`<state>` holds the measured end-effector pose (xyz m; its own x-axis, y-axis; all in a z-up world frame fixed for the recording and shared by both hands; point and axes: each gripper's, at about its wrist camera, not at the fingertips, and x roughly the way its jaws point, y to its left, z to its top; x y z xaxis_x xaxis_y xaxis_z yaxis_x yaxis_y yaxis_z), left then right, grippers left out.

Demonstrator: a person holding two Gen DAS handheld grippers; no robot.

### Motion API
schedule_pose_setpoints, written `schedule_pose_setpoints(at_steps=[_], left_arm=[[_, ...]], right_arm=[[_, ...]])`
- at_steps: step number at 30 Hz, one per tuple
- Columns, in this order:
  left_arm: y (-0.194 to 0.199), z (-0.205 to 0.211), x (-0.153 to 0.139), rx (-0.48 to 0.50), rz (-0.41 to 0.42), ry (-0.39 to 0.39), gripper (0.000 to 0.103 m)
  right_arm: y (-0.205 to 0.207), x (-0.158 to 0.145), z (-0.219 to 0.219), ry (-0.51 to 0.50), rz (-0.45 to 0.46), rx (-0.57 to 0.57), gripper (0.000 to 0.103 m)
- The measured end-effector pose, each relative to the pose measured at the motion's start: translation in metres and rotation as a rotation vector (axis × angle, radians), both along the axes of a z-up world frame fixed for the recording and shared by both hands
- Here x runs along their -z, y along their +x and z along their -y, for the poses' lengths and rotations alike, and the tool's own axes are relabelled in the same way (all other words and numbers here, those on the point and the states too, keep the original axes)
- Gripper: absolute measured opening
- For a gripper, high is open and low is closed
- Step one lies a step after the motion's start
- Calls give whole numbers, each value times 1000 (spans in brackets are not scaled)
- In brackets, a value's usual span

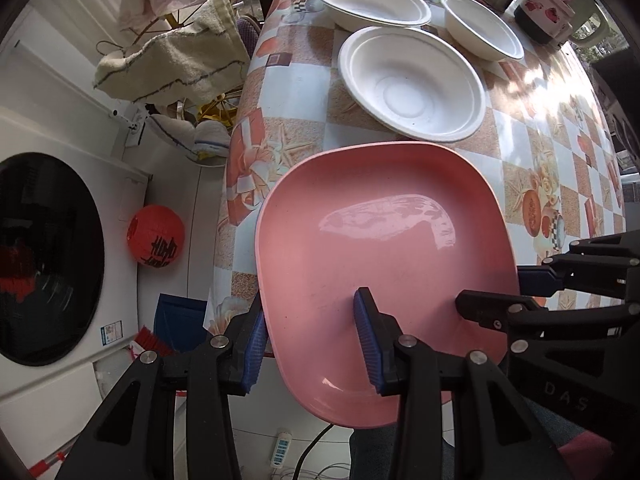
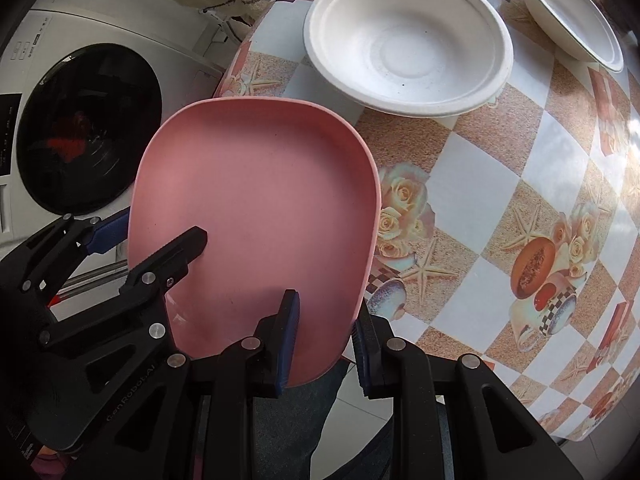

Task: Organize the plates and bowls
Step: 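Carry the pink plate onto the blue plate and open both grippers, then close the left gripper on a white bowl rim while the right gripper clamps it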

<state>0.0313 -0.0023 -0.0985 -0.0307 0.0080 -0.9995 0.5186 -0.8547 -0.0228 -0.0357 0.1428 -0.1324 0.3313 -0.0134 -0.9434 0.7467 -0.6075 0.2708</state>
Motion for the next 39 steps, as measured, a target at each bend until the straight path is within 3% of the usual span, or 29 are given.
schedule_pose_setpoints(at_steps=[4, 5, 6, 7, 13, 19, 29, 33, 39], left_arm=[[3, 2, 14, -44, 12, 8, 58], [4, 3, 16, -52, 15, 10, 63], [5, 3, 18, -62, 18, 6, 64], [6, 4, 19, -70, 16, 13, 66], [0, 10, 23, -101, -22, 69, 72], [-29, 3, 18, -49, -54, 87, 72], [-100, 29, 0, -47, -104, 33, 74], [-121, 47, 10, -78, -87, 23, 74], [-141, 62, 39, -99, -32, 21, 74]], right_arm=[[5, 15, 21, -4, 14, 6, 33], [5, 16, 24, 4, 8, 9, 42], [4, 16, 25, 15, -6, 18, 68], [-2, 18, 26, 18, -19, 32, 81], [-31, 31, -3, 60, 13, 242, 81], [-41, 32, -37, 128, 37, 425, 81], [-78, 7, 4, 66, -40, 446, 81], [-94, 1, 26, 40, -67, 456, 81], [-115, 20, 60, 25, -69, 444, 81]])
